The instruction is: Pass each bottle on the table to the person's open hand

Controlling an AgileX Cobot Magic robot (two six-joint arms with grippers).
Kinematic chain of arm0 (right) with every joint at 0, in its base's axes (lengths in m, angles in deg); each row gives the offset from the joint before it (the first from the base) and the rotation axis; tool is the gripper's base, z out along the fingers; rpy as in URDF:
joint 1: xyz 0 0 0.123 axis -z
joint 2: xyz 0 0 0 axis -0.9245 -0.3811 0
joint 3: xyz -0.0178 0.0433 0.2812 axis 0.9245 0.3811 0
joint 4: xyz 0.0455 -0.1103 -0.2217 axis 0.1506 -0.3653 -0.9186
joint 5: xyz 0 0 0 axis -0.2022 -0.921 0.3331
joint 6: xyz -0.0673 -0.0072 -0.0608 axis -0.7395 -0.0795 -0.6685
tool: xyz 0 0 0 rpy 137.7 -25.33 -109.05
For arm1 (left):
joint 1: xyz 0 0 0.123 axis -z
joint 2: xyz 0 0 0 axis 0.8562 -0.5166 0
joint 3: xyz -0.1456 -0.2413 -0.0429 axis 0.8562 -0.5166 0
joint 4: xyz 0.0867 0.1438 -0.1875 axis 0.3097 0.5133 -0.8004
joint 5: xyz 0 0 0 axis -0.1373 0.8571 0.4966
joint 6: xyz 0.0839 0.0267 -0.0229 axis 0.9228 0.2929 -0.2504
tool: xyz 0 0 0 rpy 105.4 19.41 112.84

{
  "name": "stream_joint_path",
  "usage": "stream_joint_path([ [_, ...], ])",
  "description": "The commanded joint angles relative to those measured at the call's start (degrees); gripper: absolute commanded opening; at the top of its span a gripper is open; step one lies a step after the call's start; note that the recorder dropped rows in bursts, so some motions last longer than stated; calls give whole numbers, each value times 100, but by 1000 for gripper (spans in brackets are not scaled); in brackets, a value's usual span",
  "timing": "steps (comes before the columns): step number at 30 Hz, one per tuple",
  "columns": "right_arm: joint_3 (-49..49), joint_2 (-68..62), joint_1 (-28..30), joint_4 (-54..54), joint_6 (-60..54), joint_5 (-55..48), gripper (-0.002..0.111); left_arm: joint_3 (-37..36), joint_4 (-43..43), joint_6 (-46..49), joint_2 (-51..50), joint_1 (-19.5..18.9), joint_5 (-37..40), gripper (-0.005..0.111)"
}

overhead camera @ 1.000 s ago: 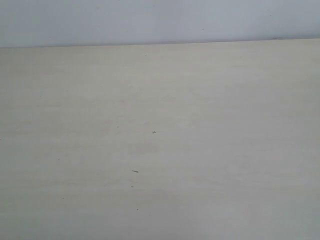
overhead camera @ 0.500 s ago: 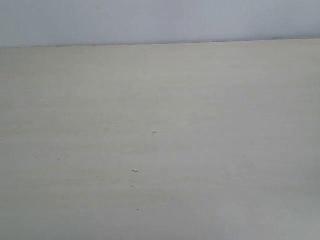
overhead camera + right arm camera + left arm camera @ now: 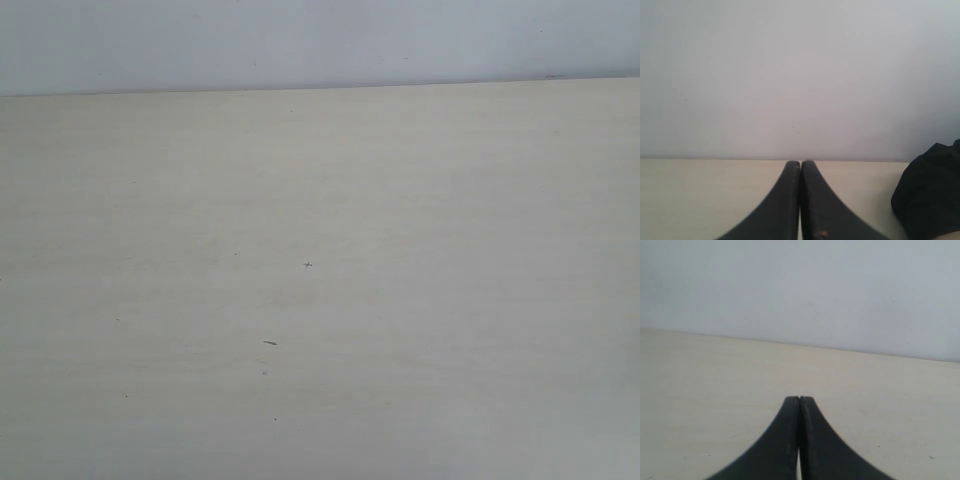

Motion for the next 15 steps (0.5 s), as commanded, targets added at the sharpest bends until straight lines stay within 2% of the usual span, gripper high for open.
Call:
stream_joint_path([
  [1,25,32,15,4,11,30,0,-21,-31,2,39,-12,-17,0],
  [10,25,32,15,4,11,30,0,-21,-31,2,39,-12,-17,0],
  [12,25,32,15,-5,11,30,0,-21,502,874,39,-12,-17,0],
  [15,25,32,15,-5,11,30,0,-21,756,1081,39,-1,22,0],
])
